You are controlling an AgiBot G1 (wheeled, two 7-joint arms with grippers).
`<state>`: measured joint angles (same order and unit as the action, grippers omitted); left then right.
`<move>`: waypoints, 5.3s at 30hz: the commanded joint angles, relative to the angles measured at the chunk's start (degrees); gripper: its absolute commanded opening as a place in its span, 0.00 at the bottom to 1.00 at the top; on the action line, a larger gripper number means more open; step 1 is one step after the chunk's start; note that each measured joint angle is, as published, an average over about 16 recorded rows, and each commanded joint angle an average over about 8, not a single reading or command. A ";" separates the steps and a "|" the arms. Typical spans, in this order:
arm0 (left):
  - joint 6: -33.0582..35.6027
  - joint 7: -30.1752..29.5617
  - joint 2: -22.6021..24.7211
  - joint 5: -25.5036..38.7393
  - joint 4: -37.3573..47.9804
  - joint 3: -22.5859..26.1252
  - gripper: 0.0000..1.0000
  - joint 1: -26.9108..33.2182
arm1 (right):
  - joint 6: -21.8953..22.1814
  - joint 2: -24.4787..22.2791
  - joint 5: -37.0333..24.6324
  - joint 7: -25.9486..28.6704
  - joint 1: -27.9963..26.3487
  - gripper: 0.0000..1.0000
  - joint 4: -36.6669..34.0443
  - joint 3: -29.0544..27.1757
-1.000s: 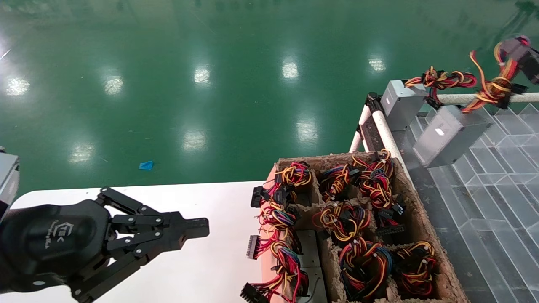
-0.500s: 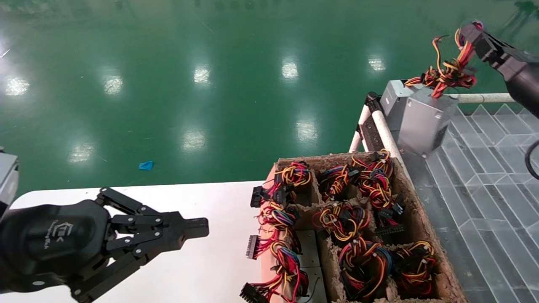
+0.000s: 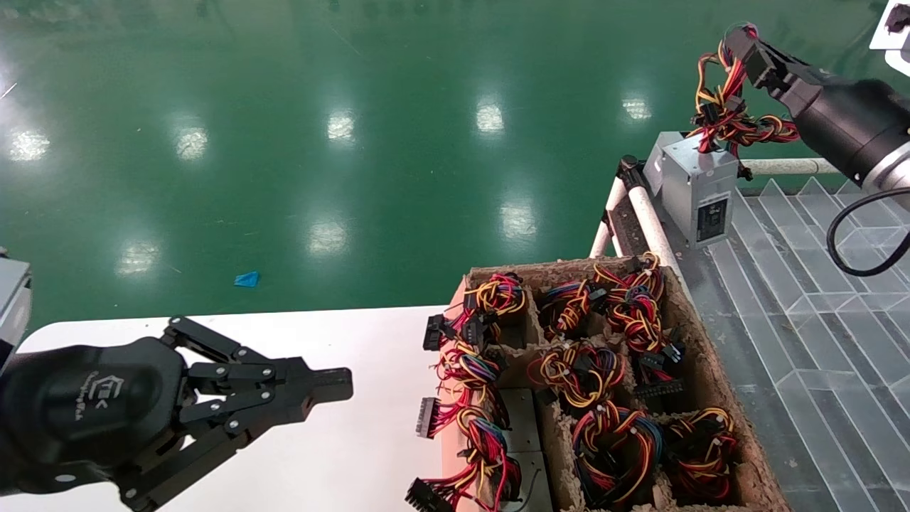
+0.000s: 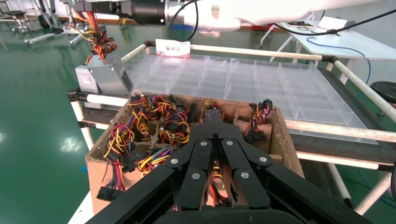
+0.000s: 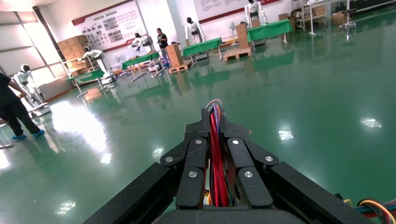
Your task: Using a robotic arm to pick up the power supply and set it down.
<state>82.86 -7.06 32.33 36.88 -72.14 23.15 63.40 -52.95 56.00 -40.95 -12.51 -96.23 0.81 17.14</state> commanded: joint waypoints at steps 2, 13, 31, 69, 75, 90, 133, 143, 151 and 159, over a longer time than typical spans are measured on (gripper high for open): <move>0.00 0.00 0.00 0.00 0.00 0.00 0.00 0.00 | -0.13 0.09 -0.20 -0.02 -0.39 0.00 -0.21 0.14; 0.00 0.00 0.00 0.00 0.00 0.00 0.00 0.00 | 1.33 -0.66 -0.51 -0.34 0.77 0.00 -1.48 0.36; 0.00 0.00 0.00 0.00 0.00 0.01 0.00 0.00 | 2.19 -0.34 -0.03 -1.78 1.90 0.00 -0.47 0.03; -0.01 0.01 -0.01 -0.01 0.00 0.02 0.00 0.00 | 0.27 -3.02 -12.32 -8.85 -6.68 0.00 -0.37 8.49; -0.01 0.01 -0.01 -0.01 0.00 0.02 0.00 0.00 | 1.43 -0.92 -12.24 -9.12 -6.21 0.00 -0.72 8.43; -0.01 0.01 -0.01 -0.01 0.00 0.02 0.00 0.01 | 4.68 2.39 -11.72 -10.50 -4.24 0.56 -0.89 8.07; -0.01 0.01 -0.01 -0.02 0.00 0.03 0.00 0.01 | 0.12 -0.86 -9.31 -15.10 0.30 1.00 15.71 5.88; -0.01 0.02 -0.01 -0.02 0.00 0.03 1.00 0.01 | -6.63 -4.99 -7.59 -7.22 7.36 1.00 27.43 4.44; -0.01 0.02 -0.01 -0.02 0.00 0.03 1.00 0.01 | -12.01 -8.28 -6.21 -0.95 12.98 1.00 36.76 3.29; -0.01 0.02 -0.01 -0.02 0.00 0.04 1.00 0.01 | -17.38 -11.57 -4.84 5.33 18.60 1.00 46.09 2.15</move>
<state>82.85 -7.04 32.32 36.86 -72.14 23.19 63.41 -70.35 44.41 -45.78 -7.16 -77.61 46.93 19.29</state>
